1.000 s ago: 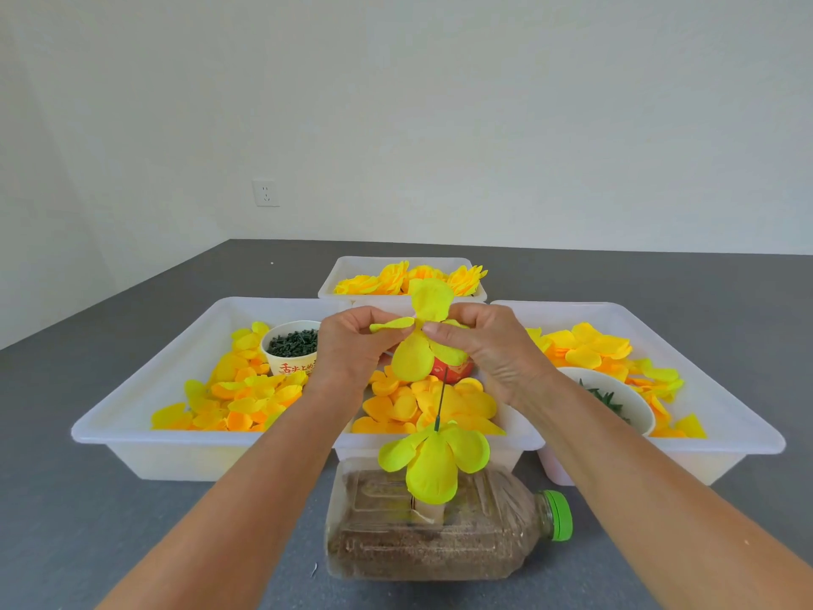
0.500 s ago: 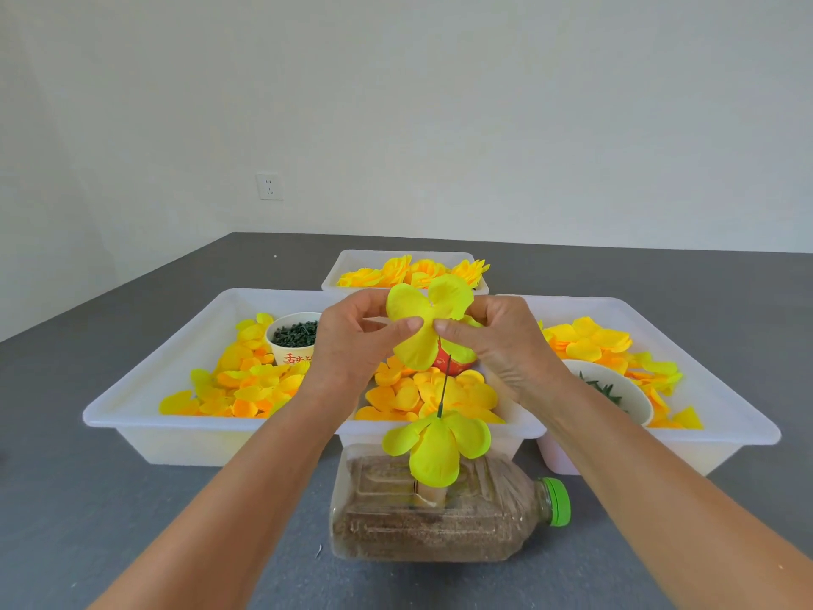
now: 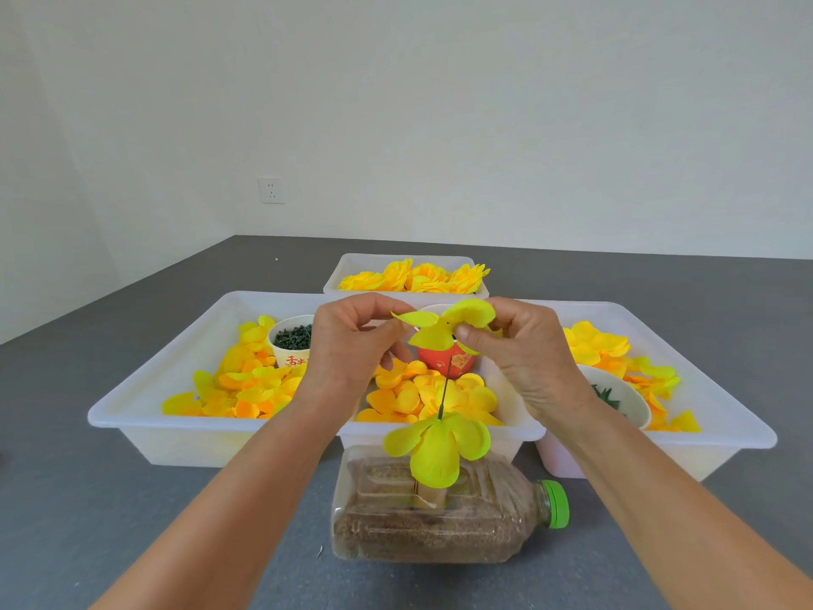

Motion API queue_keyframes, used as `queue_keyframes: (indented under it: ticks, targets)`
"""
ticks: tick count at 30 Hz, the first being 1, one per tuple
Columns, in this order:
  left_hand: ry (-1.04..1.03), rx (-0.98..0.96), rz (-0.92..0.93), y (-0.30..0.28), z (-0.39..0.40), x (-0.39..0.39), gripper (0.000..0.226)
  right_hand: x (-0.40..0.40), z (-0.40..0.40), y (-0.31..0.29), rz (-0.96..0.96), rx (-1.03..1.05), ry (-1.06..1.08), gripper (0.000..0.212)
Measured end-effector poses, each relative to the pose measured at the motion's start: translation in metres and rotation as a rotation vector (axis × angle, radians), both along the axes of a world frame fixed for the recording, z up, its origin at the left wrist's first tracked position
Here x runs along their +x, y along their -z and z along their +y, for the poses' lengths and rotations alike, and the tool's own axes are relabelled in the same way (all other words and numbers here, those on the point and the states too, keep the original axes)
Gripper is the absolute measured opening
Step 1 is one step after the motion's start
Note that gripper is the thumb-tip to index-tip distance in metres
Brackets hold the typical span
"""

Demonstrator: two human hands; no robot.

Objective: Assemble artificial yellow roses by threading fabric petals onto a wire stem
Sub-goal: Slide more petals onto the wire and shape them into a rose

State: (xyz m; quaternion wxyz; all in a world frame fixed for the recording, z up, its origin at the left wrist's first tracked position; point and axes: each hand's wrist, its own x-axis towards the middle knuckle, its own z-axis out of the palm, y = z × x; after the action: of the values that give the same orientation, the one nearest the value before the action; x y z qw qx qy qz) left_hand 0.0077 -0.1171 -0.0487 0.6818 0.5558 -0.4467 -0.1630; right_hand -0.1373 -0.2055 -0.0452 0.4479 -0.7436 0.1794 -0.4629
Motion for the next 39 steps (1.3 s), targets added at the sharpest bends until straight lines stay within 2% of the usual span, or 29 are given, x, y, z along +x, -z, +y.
queue_keyframes:
  ticks: [4,6,10,13,15,20,24,31,35,37,39]
  targets:
    - [0.088,-0.073,0.035,0.0,0.004,-0.004,0.031,-0.004,0.004,0.0,-0.027,0.083,0.025,0.024]
    - [0.123,-0.106,0.045,-0.001,0.006,-0.006,0.028,-0.005,0.005,0.0,-0.053,0.238,0.005,0.021]
    - [0.182,-0.17,0.057,0.0,0.01,-0.01,0.017,-0.008,0.007,-0.001,-0.189,0.626,-0.169,0.027]
    - [0.159,-0.197,0.011,0.001,0.013,-0.013,0.021,-0.012,0.006,-0.003,-0.321,0.873,-0.273,0.025]
    - [0.122,-0.206,-0.024,0.002,0.016,-0.015,0.022,-0.015,0.006,-0.005,-0.339,0.962,-0.329,0.028]
    - [0.045,-0.219,-0.106,0.004,0.018,-0.023,0.026,-0.012,0.013,-0.01,-0.191,0.842,-0.262,0.047]
    - [0.055,-0.235,-0.15,0.005,0.019,-0.025,0.026,-0.009,0.019,-0.014,-0.074,0.762,-0.175,0.044]
    - [-0.018,-0.185,-0.307,0.009,0.025,-0.021,0.024,-0.009,0.019,-0.019,-0.067,0.726,-0.173,0.043]
    - [-0.015,-0.181,-0.422,0.008,0.028,-0.023,0.037,-0.009,0.02,-0.02,0.0,0.695,-0.174,0.039]
    - [-0.035,-0.155,-0.439,0.009,0.029,-0.024,0.049,-0.008,0.02,-0.019,0.034,0.683,-0.189,0.043]
    - [-0.03,-0.139,-0.439,0.009,0.029,-0.023,0.051,-0.008,0.02,-0.02,0.052,0.679,-0.202,0.047]
